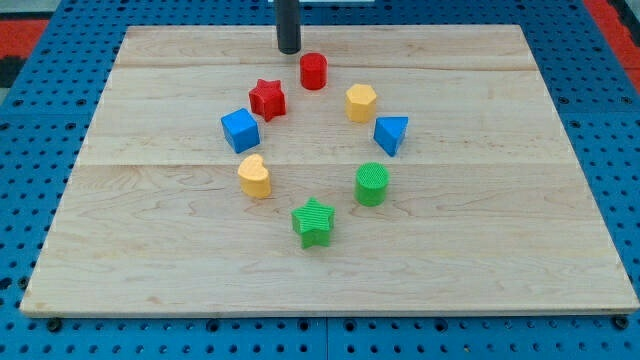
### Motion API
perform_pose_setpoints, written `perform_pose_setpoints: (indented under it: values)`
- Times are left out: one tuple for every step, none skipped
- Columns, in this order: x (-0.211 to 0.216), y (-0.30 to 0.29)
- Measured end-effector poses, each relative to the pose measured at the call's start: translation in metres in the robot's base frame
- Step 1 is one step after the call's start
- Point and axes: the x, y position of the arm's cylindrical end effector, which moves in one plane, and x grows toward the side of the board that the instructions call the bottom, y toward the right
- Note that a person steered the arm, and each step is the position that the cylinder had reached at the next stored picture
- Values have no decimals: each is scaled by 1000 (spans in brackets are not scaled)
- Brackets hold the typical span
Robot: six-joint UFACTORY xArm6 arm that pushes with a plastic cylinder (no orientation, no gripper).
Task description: Keep yellow hexagon in between yellow heart and blue triangle
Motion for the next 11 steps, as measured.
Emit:
perform_pose_setpoints:
  values:
    - [0, 12]
    - [0, 56]
    - [29, 72]
    - [48, 71]
    - [53, 79]
    - [68, 94]
    - [93, 89]
    - [115, 117]
    - [116, 139]
    - [122, 125]
    - [122, 79]
